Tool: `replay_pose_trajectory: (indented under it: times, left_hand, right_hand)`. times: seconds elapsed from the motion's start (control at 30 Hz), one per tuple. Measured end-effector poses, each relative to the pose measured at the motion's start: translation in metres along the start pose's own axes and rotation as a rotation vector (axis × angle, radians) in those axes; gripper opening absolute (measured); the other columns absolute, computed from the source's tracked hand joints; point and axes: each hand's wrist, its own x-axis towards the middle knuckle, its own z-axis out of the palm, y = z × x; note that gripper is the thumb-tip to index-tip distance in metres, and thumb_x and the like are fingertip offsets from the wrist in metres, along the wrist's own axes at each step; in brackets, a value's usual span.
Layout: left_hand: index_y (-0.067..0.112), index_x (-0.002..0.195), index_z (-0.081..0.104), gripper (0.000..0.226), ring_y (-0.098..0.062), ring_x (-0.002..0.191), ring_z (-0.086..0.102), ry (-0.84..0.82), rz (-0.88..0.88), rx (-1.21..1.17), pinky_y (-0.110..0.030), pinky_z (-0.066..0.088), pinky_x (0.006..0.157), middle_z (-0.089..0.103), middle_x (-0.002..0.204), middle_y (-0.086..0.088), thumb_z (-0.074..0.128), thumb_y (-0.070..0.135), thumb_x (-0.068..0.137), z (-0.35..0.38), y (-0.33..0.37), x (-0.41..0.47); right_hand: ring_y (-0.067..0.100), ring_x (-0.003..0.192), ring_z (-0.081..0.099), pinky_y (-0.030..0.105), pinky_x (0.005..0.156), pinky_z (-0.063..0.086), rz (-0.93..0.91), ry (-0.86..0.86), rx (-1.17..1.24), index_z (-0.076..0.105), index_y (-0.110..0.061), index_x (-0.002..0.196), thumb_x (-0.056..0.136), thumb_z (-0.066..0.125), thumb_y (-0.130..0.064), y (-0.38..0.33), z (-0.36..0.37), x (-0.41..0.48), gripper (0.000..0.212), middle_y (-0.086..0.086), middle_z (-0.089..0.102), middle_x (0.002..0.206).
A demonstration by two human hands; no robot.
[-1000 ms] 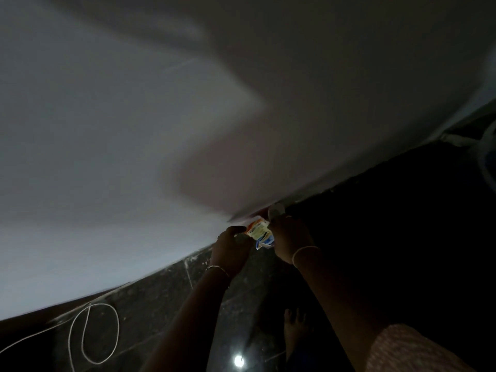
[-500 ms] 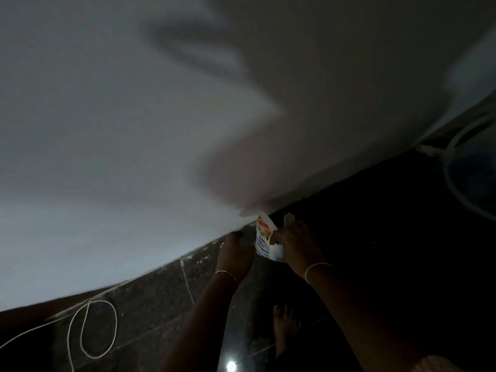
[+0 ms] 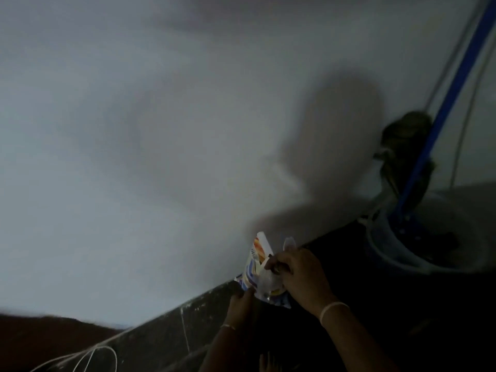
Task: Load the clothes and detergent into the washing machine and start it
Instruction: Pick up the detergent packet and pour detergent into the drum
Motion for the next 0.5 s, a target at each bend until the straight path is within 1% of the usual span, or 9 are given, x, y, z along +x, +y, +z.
replay_pose_trajectory:
  times: [0.07,0.1,0.2,0.27,0.3,0.33,0.4,0.43,0.5]
  left_hand:
    - [0.001,0.122,0.056,0.039,-0.016,0.074,0.053,-0.010,-0.016,-0.108,-0.033,0.046,0.075,0.062,0.114,-0.017,0.048,0.030,0.097,-0.002,0.006,-0.041]
    - [0.000,0.126,0.053,0.043,-0.017,0.076,0.054,-0.022,-0.016,-0.154,-0.032,0.046,0.074,0.059,0.122,-0.021,0.047,0.031,0.098,-0.001,0.013,-0.059]
    - [-0.005,0.134,0.043,0.047,-0.027,0.076,0.052,-0.073,-0.022,-0.414,-0.036,0.050,0.059,0.059,0.098,-0.019,0.041,0.028,0.100,0.006,0.034,-0.112]
    - [0.000,0.135,0.043,0.049,-0.030,0.074,0.049,-0.115,-0.019,-0.533,-0.035,0.050,0.045,0.055,0.086,-0.013,0.037,0.033,0.101,0.010,0.053,-0.161]
    - [0.001,0.135,0.044,0.052,-0.032,0.075,0.050,-0.135,-0.009,-0.588,-0.035,0.051,0.043,0.055,0.087,-0.013,0.038,0.039,0.100,0.010,0.056,-0.175]
    - [0.002,0.135,0.045,0.059,-0.034,0.081,0.053,-0.159,-0.018,-0.636,-0.038,0.055,0.051,0.057,0.094,-0.015,0.040,0.046,0.097,0.011,0.057,-0.186]
    - [0.008,0.137,0.047,0.075,-0.038,0.105,0.055,-0.234,-0.008,-0.678,-0.051,0.052,0.083,0.058,0.121,-0.018,0.046,0.063,0.086,0.013,0.058,-0.203]
    - [0.013,0.136,0.050,0.078,-0.037,0.111,0.053,-0.290,-0.001,-0.690,-0.054,0.048,0.088,0.055,0.131,-0.016,0.047,0.069,0.081,0.014,0.058,-0.215]
    - [0.017,0.129,0.057,0.076,-0.035,0.105,0.056,-0.342,0.047,-0.708,-0.049,0.049,0.076,0.057,0.130,-0.013,0.046,0.073,0.079,0.022,0.058,-0.236]
  right_hand:
    - [0.021,0.102,0.062,0.027,0.089,0.054,-0.072,0.081,0.018,0.075,-0.024,0.084,0.088,0.061,-0.009,-0.037,-0.039,-0.025,0.021,0.005,0.069,0.106]
    - [0.017,0.105,0.061,0.022,0.090,0.053,-0.096,0.109,0.026,0.075,-0.024,0.084,0.088,0.059,-0.006,-0.053,-0.057,-0.034,0.024,0.002,0.069,0.108]
    - [0.003,0.093,0.060,0.000,0.076,0.043,-0.146,0.150,0.027,0.075,-0.026,0.084,0.089,0.055,-0.003,-0.096,-0.104,-0.054,0.031,-0.010,0.069,0.102]
    - [0.002,0.081,0.062,-0.005,0.069,0.038,-0.195,0.218,0.029,0.075,-0.026,0.080,0.087,0.054,-0.001,-0.126,-0.134,-0.072,0.033,-0.008,0.072,0.097]
    - [0.002,0.077,0.063,-0.003,0.068,0.040,-0.220,0.247,0.035,0.075,-0.026,0.078,0.085,0.054,-0.001,-0.141,-0.150,-0.083,0.033,-0.008,0.073,0.094]
    - [0.001,0.074,0.063,0.003,0.070,0.046,-0.253,0.271,0.046,0.075,-0.025,0.077,0.083,0.054,0.000,-0.154,-0.165,-0.094,0.034,-0.008,0.074,0.091]
    - [0.008,0.076,0.066,0.024,0.075,0.055,-0.325,0.312,0.063,0.075,-0.023,0.076,0.080,0.054,0.002,-0.179,-0.193,-0.115,0.033,-0.005,0.074,0.089]
    - [0.012,0.078,0.067,0.030,0.076,0.055,-0.349,0.325,0.069,0.075,-0.023,0.076,0.079,0.053,0.003,-0.189,-0.207,-0.125,0.034,-0.003,0.074,0.088]
    - [0.016,0.081,0.067,0.036,0.077,0.056,-0.393,0.340,0.093,0.074,-0.024,0.075,0.076,0.054,0.004,-0.203,-0.234,-0.145,0.035,-0.003,0.074,0.087]
